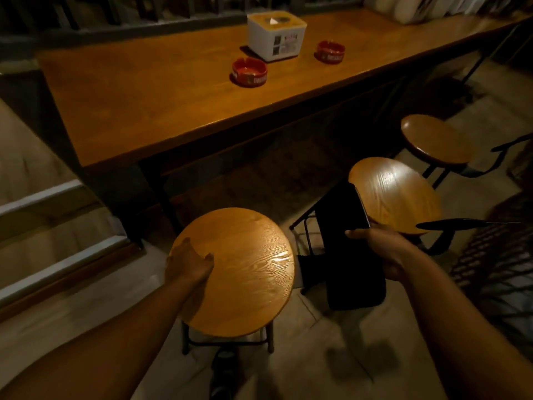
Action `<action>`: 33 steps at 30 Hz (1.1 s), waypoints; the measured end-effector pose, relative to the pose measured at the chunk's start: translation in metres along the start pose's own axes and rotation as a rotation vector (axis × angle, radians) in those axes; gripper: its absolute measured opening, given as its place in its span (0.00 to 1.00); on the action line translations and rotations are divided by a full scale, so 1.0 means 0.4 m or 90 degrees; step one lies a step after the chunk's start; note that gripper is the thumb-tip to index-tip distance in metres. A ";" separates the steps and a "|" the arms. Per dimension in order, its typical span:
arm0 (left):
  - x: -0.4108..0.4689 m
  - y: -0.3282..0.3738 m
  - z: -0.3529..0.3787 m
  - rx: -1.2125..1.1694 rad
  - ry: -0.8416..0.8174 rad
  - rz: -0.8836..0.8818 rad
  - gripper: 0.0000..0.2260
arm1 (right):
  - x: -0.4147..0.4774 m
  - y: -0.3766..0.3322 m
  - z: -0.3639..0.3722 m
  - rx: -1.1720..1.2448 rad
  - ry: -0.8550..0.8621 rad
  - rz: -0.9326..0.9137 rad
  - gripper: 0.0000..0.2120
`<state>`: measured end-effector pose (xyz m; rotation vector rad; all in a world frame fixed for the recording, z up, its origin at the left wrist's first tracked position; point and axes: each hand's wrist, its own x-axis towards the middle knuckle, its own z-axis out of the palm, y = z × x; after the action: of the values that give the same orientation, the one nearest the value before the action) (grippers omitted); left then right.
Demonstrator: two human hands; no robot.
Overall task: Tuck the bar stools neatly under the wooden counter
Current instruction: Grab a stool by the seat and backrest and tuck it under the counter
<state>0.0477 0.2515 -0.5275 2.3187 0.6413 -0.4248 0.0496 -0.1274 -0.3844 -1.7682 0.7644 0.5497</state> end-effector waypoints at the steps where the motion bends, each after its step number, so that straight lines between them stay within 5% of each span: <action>1: 0.021 -0.014 0.003 0.003 0.000 -0.023 0.40 | 0.014 0.001 0.000 0.002 0.005 0.006 0.23; 6: 0.093 -0.105 0.022 -0.056 -0.016 -0.135 0.50 | 0.027 -0.003 0.020 0.011 0.052 0.004 0.19; 14: 0.164 -0.182 0.036 -0.251 -0.087 -0.163 0.58 | -0.014 -0.029 0.036 0.050 0.065 -0.027 0.09; 21: 0.174 -0.070 -0.022 -0.216 -0.085 -0.128 0.52 | -0.049 -0.019 0.046 0.113 0.099 -0.014 0.11; 33: 0.387 0.216 -0.001 -0.130 -0.227 0.024 0.42 | -0.143 0.008 0.062 0.321 0.236 0.001 0.09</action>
<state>0.2232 0.2470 -0.5527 1.9931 0.4418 -0.7006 0.0083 -0.0915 -0.3548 -1.4046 1.0547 0.0111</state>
